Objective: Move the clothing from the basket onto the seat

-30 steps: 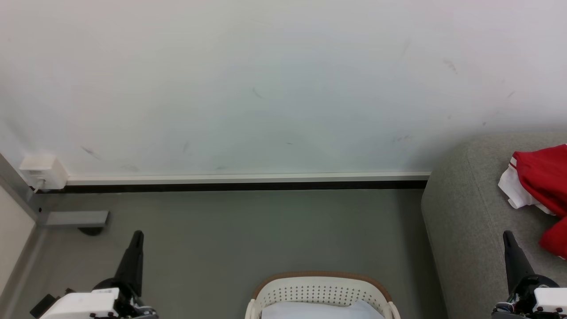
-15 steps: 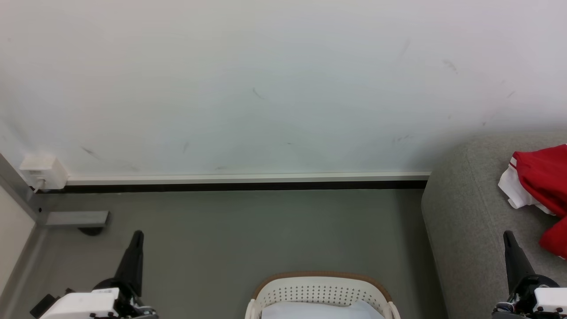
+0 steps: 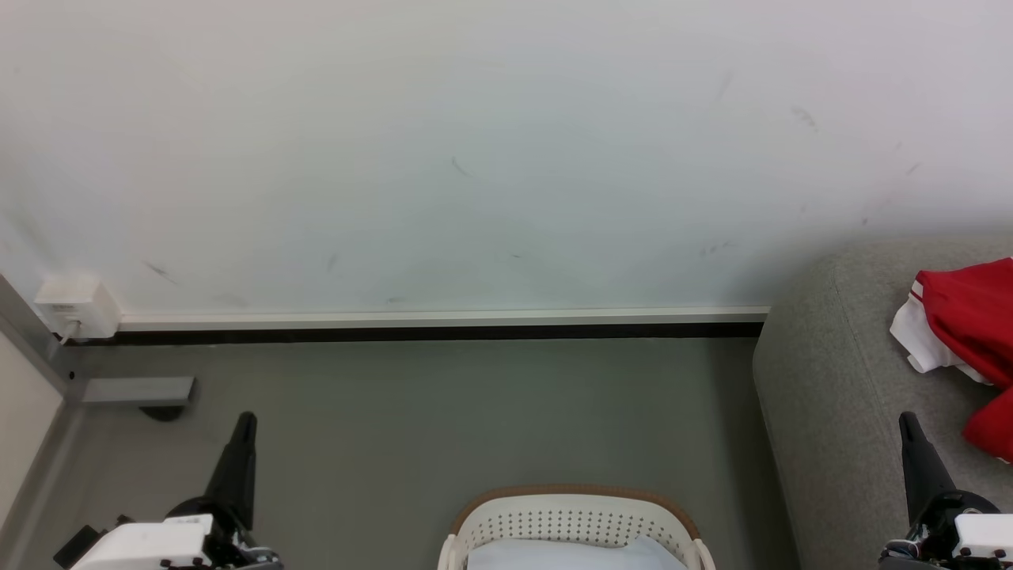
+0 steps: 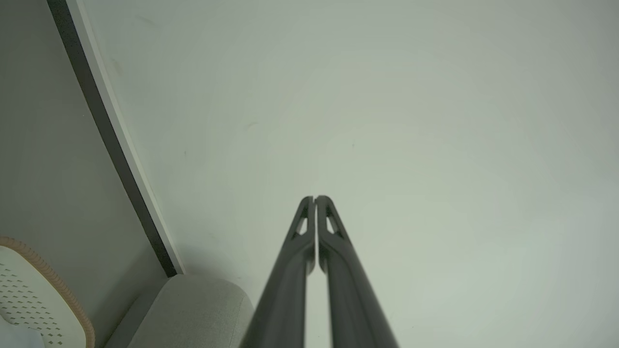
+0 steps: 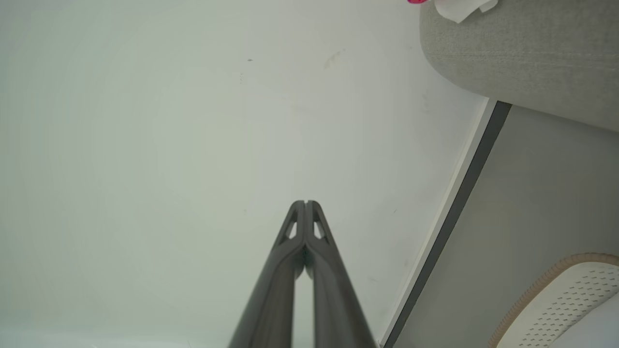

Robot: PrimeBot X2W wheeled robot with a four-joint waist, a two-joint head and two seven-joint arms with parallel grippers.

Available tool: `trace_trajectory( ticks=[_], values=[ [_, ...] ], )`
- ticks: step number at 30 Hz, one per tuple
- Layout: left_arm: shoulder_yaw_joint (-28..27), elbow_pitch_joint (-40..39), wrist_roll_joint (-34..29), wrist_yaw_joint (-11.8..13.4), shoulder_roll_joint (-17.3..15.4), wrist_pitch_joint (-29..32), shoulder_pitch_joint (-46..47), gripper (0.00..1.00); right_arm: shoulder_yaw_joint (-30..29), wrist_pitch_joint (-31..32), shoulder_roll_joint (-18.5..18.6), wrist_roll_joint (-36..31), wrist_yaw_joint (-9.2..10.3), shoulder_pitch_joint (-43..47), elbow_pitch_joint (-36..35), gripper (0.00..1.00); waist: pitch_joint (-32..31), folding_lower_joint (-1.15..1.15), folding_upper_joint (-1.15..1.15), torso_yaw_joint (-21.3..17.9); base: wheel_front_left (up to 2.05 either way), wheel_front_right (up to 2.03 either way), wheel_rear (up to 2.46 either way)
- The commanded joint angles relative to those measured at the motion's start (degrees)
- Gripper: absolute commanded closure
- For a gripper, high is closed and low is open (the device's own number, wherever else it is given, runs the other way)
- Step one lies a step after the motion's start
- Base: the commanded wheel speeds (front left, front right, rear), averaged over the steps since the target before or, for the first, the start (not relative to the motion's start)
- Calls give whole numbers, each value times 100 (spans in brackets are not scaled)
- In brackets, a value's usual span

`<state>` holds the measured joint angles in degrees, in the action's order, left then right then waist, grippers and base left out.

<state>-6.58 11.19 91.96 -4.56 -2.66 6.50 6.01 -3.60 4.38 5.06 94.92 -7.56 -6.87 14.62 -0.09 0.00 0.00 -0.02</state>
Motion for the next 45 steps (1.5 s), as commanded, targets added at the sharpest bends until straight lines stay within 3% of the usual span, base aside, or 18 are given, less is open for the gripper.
trace_trajectory(
  ticks=[1,45],
  values=[
    [-18,-15,72,-9,-40,27,39,100,15,-37,38,39,14,-21,-8,100,0,0,0,0,0,0,0],
    [-17,-16,73,-9,-40,26,39,100,109,-107,117,116,13,-9,-23,100,0,0,0,0,0,0,0]
  ],
)
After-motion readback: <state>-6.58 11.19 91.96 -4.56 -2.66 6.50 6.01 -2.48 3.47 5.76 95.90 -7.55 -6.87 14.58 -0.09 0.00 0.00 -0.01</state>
